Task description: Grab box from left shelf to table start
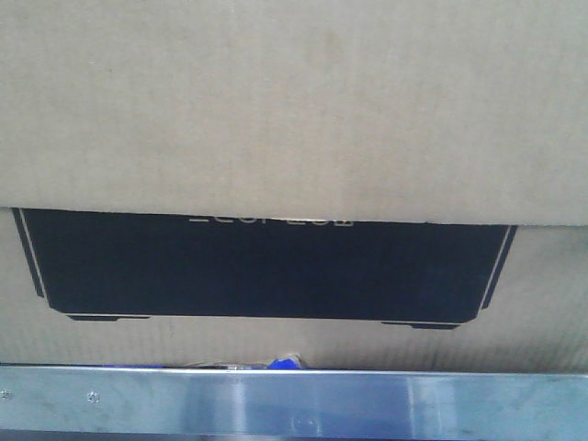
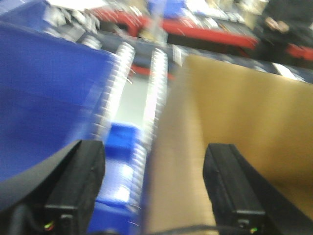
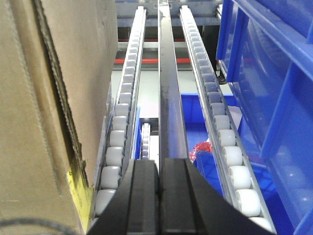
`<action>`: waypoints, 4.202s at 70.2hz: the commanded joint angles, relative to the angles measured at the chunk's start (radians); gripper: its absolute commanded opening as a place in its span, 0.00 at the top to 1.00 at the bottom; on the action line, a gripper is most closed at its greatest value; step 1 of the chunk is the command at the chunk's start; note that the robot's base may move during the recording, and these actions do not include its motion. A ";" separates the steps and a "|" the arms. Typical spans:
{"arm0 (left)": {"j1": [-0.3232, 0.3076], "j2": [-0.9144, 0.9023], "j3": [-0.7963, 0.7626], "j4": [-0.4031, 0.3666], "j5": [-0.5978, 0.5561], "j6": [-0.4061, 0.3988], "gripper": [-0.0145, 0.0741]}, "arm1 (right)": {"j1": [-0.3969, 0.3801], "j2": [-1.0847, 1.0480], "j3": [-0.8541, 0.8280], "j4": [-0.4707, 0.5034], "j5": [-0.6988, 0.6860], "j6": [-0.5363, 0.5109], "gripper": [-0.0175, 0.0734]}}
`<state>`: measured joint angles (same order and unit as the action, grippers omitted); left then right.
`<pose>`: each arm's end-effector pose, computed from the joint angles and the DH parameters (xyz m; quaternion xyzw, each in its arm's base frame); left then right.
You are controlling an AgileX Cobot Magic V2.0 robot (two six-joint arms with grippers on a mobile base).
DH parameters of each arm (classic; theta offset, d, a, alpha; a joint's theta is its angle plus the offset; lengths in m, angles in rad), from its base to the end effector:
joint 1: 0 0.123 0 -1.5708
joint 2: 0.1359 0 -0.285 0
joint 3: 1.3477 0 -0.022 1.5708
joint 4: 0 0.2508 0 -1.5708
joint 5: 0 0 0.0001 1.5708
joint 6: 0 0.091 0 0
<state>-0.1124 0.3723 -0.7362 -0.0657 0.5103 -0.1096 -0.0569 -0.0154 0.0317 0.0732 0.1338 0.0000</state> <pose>0.0572 -0.0094 0.3854 -0.0088 0.7273 -0.1071 0.6778 0.0564 -0.0023 0.1912 0.0438 0.7276 0.0089 0.6846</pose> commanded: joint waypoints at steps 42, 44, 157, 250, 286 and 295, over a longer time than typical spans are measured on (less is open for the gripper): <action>-0.253 0.703 -0.658 0.195 0.656 -0.143 0.48 | -0.003 -0.005 0.003 -0.007 -0.116 0.000 0.75; -0.253 0.720 -0.663 0.190 0.662 -0.143 0.48 | -0.003 -0.005 0.003 -0.007 -0.121 0.000 0.75; -0.252 0.819 -0.665 0.194 0.696 -0.143 0.48 | 0.100 1.162 -1.239 0.032 0.825 -0.099 0.13; -0.252 0.144 -0.224 0.125 0.391 -0.131 0.94 | 0.100 0.508 -0.928 0.110 0.811 -0.082 0.75; -0.252 -0.088 -0.208 0.127 0.337 -0.049 0.94 | 0.100 0.198 -0.925 0.115 0.757 -0.082 0.75; -0.252 -0.107 -0.208 0.127 0.325 -0.034 0.94 | 0.100 0.197 -0.925 0.115 0.755 -0.082 0.75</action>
<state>-0.3644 0.2671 -0.9082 0.0110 1.0354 -0.1526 0.0448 0.1646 -0.8631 0.2555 1.0245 -0.0640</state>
